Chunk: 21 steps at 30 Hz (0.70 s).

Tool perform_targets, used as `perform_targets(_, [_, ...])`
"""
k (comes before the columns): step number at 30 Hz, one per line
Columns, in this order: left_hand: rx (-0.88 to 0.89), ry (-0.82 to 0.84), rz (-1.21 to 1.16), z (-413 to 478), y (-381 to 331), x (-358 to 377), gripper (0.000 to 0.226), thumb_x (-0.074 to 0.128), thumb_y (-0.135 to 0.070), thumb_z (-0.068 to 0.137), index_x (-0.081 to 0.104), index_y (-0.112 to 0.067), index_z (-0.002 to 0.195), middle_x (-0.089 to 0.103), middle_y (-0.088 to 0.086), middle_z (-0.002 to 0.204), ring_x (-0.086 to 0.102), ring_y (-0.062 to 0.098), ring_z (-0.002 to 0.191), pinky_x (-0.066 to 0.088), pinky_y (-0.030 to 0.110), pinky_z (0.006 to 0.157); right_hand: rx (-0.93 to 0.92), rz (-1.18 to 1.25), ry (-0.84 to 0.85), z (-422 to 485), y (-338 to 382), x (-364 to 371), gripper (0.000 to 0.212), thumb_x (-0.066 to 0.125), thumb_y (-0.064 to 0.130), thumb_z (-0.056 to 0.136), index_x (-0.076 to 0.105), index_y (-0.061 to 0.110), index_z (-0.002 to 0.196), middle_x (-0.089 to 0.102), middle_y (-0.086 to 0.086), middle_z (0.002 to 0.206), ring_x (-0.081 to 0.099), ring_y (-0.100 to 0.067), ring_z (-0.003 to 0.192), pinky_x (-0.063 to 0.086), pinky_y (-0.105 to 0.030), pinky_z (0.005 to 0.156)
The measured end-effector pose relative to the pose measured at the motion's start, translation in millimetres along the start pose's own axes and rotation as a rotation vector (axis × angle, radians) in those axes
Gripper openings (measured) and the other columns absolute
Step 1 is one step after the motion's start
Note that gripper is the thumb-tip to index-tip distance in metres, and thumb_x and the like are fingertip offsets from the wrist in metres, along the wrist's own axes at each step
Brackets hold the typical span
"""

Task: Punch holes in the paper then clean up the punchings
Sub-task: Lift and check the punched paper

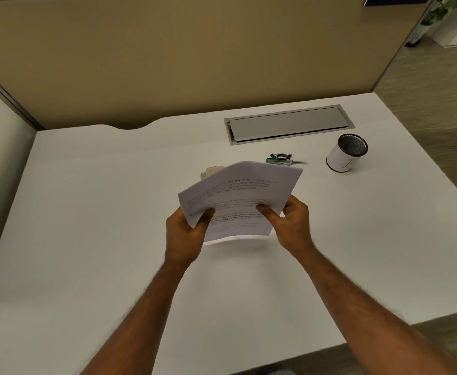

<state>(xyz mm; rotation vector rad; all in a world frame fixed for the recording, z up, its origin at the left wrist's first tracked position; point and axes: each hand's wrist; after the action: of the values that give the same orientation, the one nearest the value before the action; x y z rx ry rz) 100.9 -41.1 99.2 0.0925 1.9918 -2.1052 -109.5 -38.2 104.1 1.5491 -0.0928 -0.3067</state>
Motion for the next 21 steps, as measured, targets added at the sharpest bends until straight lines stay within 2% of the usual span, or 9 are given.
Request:
perform_targets(3, [-0.005,-0.033,-0.03,2.8,-4.1,3.1,0.022,0.073,-0.008,0.085,0.069,-0.023,0.1,0.069,-0.013,0.095,0.067,-0.001,0.085,0.054,0.013,0.07,-0.002,0.043,0.0,3.1,5.7,-2.3,0.029,0.076,0.005,0.079,0.067,0.026,0.097,0.072,0.011,0.095,0.068,-0.007,0.085,0.056,-0.02,0.074])
perform_targets(6, [-0.021,-0.03,-0.036,3.7,-5.3,5.9,0.026,0.074,-0.01,0.085,0.066,-0.031,0.097,0.069,-0.015,0.095,0.067,0.0,0.085,0.054,0.012,0.069,0.005,0.021,0.013,6.9,5.1,-2.9,0.027,0.074,0.007,0.081,0.065,0.022,0.102,0.071,0.009,0.098,0.068,-0.013,0.088,0.057,-0.022,0.075])
perform_targets(10, [-0.022,-0.036,-0.018,6.3,-6.7,5.1,0.019,0.071,-0.012,0.088,0.066,-0.021,0.104,0.069,-0.011,0.096,0.067,0.005,0.086,0.053,0.011,0.069,0.017,0.011,0.058,8.5,3.6,-0.2,0.028,0.068,0.008,0.087,0.06,0.023,0.109,0.069,0.008,0.102,0.067,-0.015,0.092,0.057,-0.024,0.08])
perform_targets(13, [-0.022,-0.029,-0.004,8.0,-5.5,1.2,0.019,0.067,-0.01,0.09,0.065,-0.017,0.108,0.068,-0.013,0.098,0.067,0.004,0.087,0.053,0.011,0.069,0.003,0.003,0.073,9.3,1.3,1.8,0.028,0.063,0.007,0.091,0.059,0.015,0.117,0.069,0.005,0.106,0.067,-0.011,0.094,0.057,-0.024,0.08])
perform_targets(16, [-0.051,0.007,-0.017,10.0,0.2,-2.3,0.022,0.064,-0.011,0.093,0.063,-0.017,0.114,0.068,-0.014,0.103,0.068,0.0,0.09,0.055,0.014,0.069,0.032,-0.017,0.09,14.7,-3.8,2.5,0.029,0.06,0.011,0.093,0.059,0.012,0.121,0.069,-0.002,0.11,0.067,-0.016,0.097,0.059,-0.031,0.081])
perform_targets(19, [-0.093,0.053,-0.031,15.2,10.3,-3.9,0.023,0.06,-0.011,0.095,0.061,-0.013,0.117,0.069,-0.009,0.106,0.07,0.008,0.094,0.057,0.019,0.069,0.102,-0.037,0.118,24.9,-10.8,4.5,0.026,0.06,0.015,0.093,0.059,0.017,0.118,0.069,-0.003,0.112,0.069,-0.021,0.097,0.06,-0.042,0.081])
perform_targets(21, [-0.133,0.07,-0.026,21.6,17.7,-4.8,0.024,0.059,-0.012,0.096,0.06,-0.012,0.119,0.07,-0.004,0.109,0.07,0.012,0.094,0.06,0.024,0.072,0.154,-0.024,0.121,31.8,-14.9,7.1,0.022,0.061,0.014,0.092,0.06,0.019,0.114,0.07,-0.003,0.111,0.07,-0.021,0.096,0.059,-0.045,0.082])
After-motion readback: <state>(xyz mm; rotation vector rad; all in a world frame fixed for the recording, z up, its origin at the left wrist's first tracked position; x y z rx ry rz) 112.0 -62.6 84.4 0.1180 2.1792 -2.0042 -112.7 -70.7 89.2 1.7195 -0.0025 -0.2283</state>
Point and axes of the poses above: each hand's wrist, its own z-axis towards the middle knuckle, its own x-axis out of the palm, y = z × x
